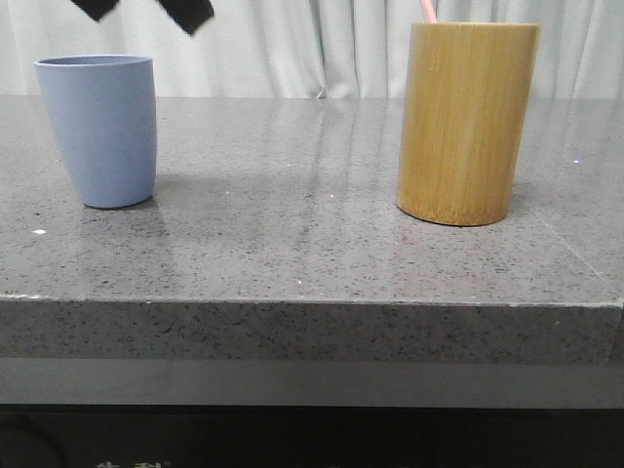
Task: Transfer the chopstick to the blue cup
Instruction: 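Grasp the light blue cup rim with the left gripper and lift it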
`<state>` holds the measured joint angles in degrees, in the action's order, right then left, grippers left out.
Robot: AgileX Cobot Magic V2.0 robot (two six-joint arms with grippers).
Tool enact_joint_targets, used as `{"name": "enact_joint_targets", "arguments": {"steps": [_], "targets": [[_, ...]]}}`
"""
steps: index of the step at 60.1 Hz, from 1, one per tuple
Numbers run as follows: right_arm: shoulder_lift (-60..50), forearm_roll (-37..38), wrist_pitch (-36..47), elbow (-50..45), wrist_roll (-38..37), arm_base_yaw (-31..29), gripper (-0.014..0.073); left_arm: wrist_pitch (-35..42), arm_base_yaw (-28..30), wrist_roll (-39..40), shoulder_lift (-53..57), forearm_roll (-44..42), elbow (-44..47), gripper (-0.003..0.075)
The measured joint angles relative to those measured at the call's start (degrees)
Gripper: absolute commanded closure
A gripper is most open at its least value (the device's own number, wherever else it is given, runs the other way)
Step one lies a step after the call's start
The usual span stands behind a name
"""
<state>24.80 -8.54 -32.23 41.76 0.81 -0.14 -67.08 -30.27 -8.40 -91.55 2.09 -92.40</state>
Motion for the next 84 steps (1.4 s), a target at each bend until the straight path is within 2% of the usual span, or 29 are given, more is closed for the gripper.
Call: {"name": "enact_joint_targets", "arguments": {"steps": [16, 22, 29, 47, 66, 84], "targets": [[0.0, 0.0, 0.0, 0.0, 0.0, 0.0, 0.0004, -0.8, 0.0, 0.35, -4.45, -1.6, 0.0, 0.0124], [0.0, 0.0, -0.08, 0.0, 0.0, 0.0, 0.0004, -0.91, 0.0, 0.35, -5.24, -1.62, 0.0, 0.017], [0.0, 0.0, -0.24, 0.0, 0.0, 0.0, 0.0004, -1.32, 0.0, 0.35, -5.6, -2.09, -0.13, 0.0309], [0.0, -0.02, -0.39, 0.0, 0.0, 0.0, 0.0004, -1.92, 0.0, 0.39, -5.94, -3.63, -0.26, 0.0734], [0.0, -0.02, -0.52, 0.0, 0.0, 0.0, 0.0004, -4.13, 0.0, 0.39, -6.04, -5.18, -2.97, 0.0739], [0.0, -0.02, -0.62, 0.0, 0.0, 0.0, 0.0004, -4.68, -4.09, 0.48, -6.9, 3.62, -13.01, 0.0739]]}}
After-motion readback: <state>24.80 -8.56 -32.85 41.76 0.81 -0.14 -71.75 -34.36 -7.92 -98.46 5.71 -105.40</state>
